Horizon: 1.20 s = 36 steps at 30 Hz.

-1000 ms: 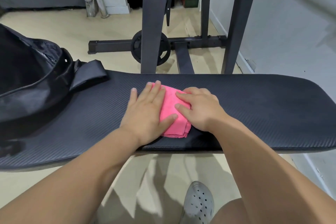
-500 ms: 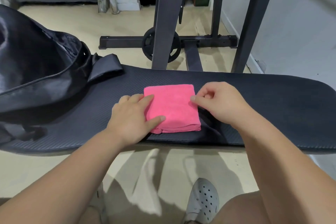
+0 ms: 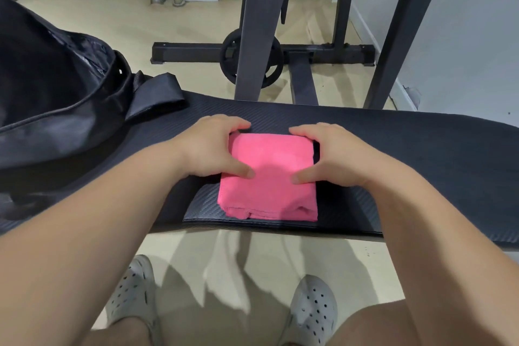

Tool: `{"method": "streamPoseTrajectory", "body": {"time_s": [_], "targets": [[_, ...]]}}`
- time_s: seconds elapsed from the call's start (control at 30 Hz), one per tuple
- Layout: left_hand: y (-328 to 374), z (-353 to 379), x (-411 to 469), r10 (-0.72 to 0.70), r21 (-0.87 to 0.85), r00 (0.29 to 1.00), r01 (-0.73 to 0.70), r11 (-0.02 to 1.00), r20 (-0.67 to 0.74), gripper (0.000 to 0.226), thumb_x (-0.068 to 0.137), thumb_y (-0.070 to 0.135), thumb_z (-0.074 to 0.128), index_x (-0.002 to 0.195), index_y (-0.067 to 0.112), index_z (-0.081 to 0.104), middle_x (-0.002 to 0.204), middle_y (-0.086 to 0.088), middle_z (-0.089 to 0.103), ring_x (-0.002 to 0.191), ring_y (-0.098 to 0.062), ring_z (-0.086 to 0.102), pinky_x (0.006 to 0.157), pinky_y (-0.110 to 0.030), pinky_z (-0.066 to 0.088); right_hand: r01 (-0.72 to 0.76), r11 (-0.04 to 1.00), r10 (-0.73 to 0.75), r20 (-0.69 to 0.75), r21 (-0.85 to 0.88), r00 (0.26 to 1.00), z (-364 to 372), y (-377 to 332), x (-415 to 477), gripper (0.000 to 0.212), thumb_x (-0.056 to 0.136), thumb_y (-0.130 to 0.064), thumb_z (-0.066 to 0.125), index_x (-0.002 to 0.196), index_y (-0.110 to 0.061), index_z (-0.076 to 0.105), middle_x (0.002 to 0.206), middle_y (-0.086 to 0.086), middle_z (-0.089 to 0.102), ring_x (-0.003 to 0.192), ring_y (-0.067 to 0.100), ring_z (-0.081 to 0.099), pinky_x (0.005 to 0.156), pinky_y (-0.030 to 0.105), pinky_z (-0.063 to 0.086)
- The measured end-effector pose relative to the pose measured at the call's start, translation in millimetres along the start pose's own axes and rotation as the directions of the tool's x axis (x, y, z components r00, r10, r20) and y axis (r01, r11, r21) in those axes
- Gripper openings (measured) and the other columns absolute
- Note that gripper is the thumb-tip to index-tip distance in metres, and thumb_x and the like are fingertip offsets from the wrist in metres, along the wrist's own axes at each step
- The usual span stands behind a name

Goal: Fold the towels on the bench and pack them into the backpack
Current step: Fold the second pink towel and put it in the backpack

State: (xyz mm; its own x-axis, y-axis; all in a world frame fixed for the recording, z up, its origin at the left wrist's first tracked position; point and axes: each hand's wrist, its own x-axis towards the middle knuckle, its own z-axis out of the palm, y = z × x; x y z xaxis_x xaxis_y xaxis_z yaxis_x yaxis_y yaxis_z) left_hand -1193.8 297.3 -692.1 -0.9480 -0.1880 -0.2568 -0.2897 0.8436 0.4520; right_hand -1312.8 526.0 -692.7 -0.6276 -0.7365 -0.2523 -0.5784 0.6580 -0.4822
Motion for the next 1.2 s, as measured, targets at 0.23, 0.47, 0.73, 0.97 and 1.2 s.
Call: {"method": "streamPoseTrajectory", "body": {"time_s": [0.23, 0.47, 0.73, 0.97, 1.2], "targets": [[26.9, -2.4, 0.9, 0.063, 0.284, 0.998, -0.065, 0.957, 0.016, 0.073, 0.052, 0.063, 0.087, 0.11, 0.029, 0.058, 0.102, 0.006, 0.048, 0.103, -0.021, 0.049, 0.09, -0.042, 0.048, -0.008, 0.993, 0.009, 0.001, -0.118, 1.0, -1.5, -8.8, -1.0, 0.091, 0.063, -0.059, 0.085, 0.144, -0.034, 0.05, 0.119, -0.01, 0.05, 0.12, 0.021, 0.044, 0.104, 0.04, 0.042], [42.1, 2.4, -12.1, 0.134, 0.364, 0.983, -0.08, 0.928, -0.127, 0.044, 0.072, 0.038, 0.078, 0.094, 0.028, 0.041, 0.086, 0.005, 0.055, 0.082, -0.026, 0.053, 0.064, -0.037, 0.041, 0.069, 0.962, -0.079, -0.03, -0.265, 0.996, -4.6, -31.2, -3.3, 0.044, 0.074, -0.039, 0.078, 0.114, -0.03, 0.062, 0.104, -0.007, 0.059, 0.101, 0.019, 0.056, 0.085, 0.038, 0.05], [18.5, 23.0, -12.1, 0.314, 0.46, 0.828, -0.077, 0.885, -0.465, 0.05, 0.079, 0.018, 0.066, 0.128, 0.024, 0.063, 0.091, -0.01, 0.056, 0.078, -0.036, 0.055, 0.065, -0.045, 0.047, 0.134, 0.975, -0.193, -0.377, -0.177, 0.906, 9.3, -31.2, -8.4, 0.053, 0.086, -0.027, 0.07, 0.137, -0.027, 0.057, 0.122, -0.003, 0.048, 0.117, 0.02, 0.045, 0.093, 0.04, 0.047], [17.3, 42.0, -53.1, 0.268, 0.372, 0.91, -0.141, 0.917, -0.316, 0.078, 0.088, 0.062, 0.044, 0.155, 0.022, 0.035, 0.159, -0.008, 0.038, 0.143, -0.031, 0.04, 0.115, -0.055, 0.032, 0.285, 0.955, -0.295, -0.24, -0.078, 0.925, 12.8, -25.3, -29.8, 0.077, 0.057, -0.051, 0.09, 0.125, -0.031, 0.059, 0.121, -0.011, 0.052, 0.112, 0.018, 0.051, 0.095, 0.041, 0.048], [10.5, 68.2, -71.3, 0.186, 0.323, 0.962, -0.115, 0.939, -0.201, 0.094, 0.087, 0.073, 0.042, 0.16, 0.033, -0.001, 0.168, 0.008, -0.011, 0.155, -0.022, -0.008, 0.123, -0.058, 0.007, 0.195, 0.981, -0.19, -0.281, -0.011, 0.941, 20.4, -35.3, -50.0, 0.043, 0.089, -0.066, 0.054, 0.111, -0.035, 0.076, 0.136, -0.011, 0.057, 0.13, 0.012, 0.045, 0.11, 0.037, 0.037]]}}
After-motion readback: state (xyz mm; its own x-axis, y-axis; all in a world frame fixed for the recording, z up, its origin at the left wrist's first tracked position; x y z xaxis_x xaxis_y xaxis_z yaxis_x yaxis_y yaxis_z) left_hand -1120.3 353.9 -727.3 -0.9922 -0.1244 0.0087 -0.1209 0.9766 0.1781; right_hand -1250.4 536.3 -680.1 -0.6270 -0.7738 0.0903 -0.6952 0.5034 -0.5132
